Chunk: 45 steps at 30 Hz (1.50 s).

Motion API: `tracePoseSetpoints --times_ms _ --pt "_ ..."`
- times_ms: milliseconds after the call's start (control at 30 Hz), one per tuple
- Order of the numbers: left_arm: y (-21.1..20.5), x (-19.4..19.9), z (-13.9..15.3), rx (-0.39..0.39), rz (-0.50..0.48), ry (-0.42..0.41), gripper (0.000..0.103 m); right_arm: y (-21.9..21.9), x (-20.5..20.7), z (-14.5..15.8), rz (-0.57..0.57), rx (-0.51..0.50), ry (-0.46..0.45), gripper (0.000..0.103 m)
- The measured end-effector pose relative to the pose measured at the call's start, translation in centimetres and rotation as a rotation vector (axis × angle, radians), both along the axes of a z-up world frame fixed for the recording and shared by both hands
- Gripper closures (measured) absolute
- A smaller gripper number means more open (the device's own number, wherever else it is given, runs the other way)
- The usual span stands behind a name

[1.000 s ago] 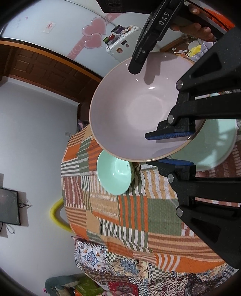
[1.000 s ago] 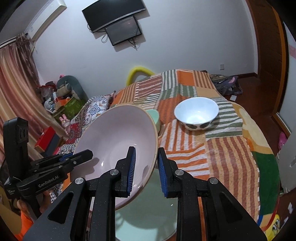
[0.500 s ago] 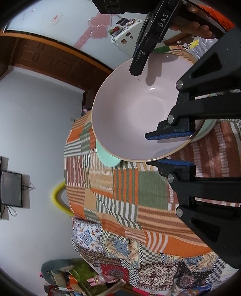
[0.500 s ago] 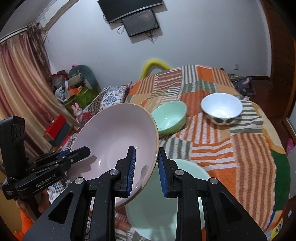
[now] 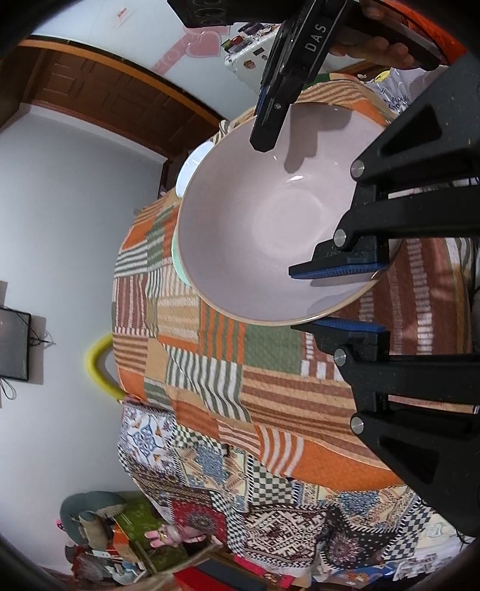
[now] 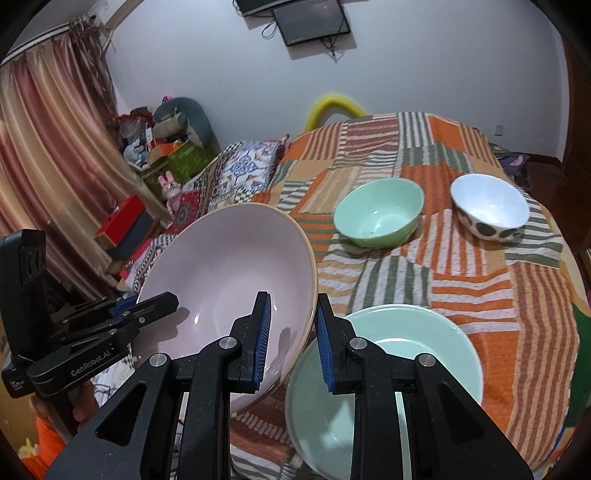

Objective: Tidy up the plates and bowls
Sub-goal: 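Lift the pink bowl with both grippers and carry it over the plate stack, then lower the pink bowl onto the pale green plate and open both grippers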

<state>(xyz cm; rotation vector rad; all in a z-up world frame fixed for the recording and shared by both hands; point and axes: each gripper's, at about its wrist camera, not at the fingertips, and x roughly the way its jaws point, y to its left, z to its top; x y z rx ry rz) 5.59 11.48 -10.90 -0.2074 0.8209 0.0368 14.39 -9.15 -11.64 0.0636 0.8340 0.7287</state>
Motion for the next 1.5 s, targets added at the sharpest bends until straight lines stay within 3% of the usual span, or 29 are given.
tracePoseSetpoints --times_ms 433,1100,1500 --pt "3.5 -1.1 -3.7 -0.037 0.07 0.073 0.084 3.9 -0.2 -3.0 0.081 -0.071 0.08 0.081" --pt "5.6 -0.9 -10.2 -0.092 0.104 0.223 0.084 6.9 0.5 -7.6 0.134 -0.184 0.18 0.081" --pt "5.6 -0.6 -11.1 -0.093 0.098 0.237 0.084 7.0 0.9 -8.6 0.142 -0.208 0.206 0.081"
